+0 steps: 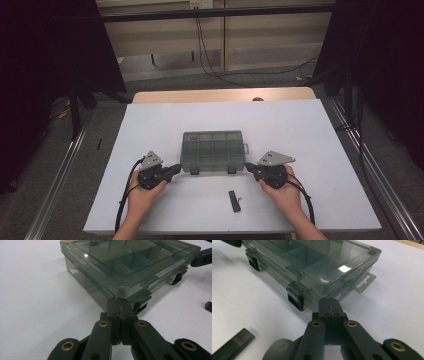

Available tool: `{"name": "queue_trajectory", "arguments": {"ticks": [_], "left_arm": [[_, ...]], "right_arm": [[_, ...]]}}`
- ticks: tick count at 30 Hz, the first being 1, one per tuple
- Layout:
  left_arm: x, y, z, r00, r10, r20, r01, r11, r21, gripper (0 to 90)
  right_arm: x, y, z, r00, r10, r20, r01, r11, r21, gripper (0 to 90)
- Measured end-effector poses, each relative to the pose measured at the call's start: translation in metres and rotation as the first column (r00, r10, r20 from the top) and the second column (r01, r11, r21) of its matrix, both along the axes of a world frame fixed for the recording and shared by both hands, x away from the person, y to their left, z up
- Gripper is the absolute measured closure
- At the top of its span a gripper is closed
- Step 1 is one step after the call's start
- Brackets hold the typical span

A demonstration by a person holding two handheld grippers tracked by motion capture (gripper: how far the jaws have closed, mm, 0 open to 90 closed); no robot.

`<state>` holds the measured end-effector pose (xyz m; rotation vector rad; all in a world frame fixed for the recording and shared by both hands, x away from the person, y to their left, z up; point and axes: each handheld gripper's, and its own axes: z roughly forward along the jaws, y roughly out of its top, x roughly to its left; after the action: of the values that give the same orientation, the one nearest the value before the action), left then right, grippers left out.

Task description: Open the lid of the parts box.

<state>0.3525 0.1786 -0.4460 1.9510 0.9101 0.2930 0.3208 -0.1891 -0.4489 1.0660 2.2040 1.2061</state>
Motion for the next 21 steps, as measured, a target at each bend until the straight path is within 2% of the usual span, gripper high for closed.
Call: {"name": "queue_trajectory", "arguments": {"ticks": [6,8,15,18,21], "left_arm": [[-0.001,-0.002,0.005,0.9997,0.003,0.023,-0.002,1.0000,-0.006,88.7],[-0.001,-0.003,0.007,0.9996,0.007,0.028,-0.006,0.9999,-0.012,88.6],[-0.002,-0.005,0.014,0.9984,0.023,0.052,-0.022,0.9992,-0.034,88.2],[-0.002,-0.007,0.017,0.9977,0.027,0.063,-0.025,0.9989,-0.040,88.0],[-0.002,-0.008,0.018,0.9973,0.031,0.066,-0.028,0.9986,-0.044,87.9]], "right_arm": [[0.000,0.000,0.002,1.0000,-0.004,0.004,0.004,1.000,0.029,90.0],[0.000,0.000,0.006,0.9998,-0.012,0.014,0.011,0.998,0.063,90.0],[0.003,0.001,0.009,0.9994,-0.029,0.018,0.028,0.996,0.089,90.0],[0.004,0.002,0.011,0.9993,-0.028,0.023,0.025,0.993,0.114,90.0],[0.006,0.005,0.011,0.9992,-0.021,0.033,0.018,0.994,0.105,90.0]]}}
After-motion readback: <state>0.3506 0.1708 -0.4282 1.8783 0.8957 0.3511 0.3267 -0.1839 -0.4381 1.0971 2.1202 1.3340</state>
